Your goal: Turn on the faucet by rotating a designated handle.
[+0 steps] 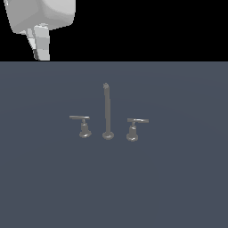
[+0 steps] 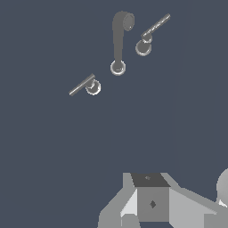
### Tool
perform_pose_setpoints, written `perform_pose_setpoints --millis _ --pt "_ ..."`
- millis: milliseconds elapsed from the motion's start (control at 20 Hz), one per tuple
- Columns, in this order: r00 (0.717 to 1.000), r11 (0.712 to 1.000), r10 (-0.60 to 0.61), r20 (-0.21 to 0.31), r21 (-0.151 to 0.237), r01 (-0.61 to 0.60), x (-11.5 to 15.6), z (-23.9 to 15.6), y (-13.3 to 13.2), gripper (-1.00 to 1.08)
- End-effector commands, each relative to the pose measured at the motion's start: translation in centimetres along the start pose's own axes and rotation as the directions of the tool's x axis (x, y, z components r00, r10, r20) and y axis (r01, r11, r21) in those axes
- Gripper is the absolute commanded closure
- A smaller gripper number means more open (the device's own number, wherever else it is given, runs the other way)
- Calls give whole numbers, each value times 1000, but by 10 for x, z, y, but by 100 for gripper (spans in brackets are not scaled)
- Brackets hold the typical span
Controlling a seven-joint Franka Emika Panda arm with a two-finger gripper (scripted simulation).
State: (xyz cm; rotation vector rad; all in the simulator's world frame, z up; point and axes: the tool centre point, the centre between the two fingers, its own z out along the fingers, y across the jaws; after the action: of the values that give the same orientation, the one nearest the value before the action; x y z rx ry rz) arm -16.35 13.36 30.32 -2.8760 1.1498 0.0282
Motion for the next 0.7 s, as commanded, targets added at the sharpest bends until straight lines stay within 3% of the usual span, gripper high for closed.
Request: perform_pose_setpoints --millis 0,650 --pt "999 999 51 -1 1 -51 3 12 -11 108" --pt "959 959 282 -9 3 -282 25 67 -57 108"
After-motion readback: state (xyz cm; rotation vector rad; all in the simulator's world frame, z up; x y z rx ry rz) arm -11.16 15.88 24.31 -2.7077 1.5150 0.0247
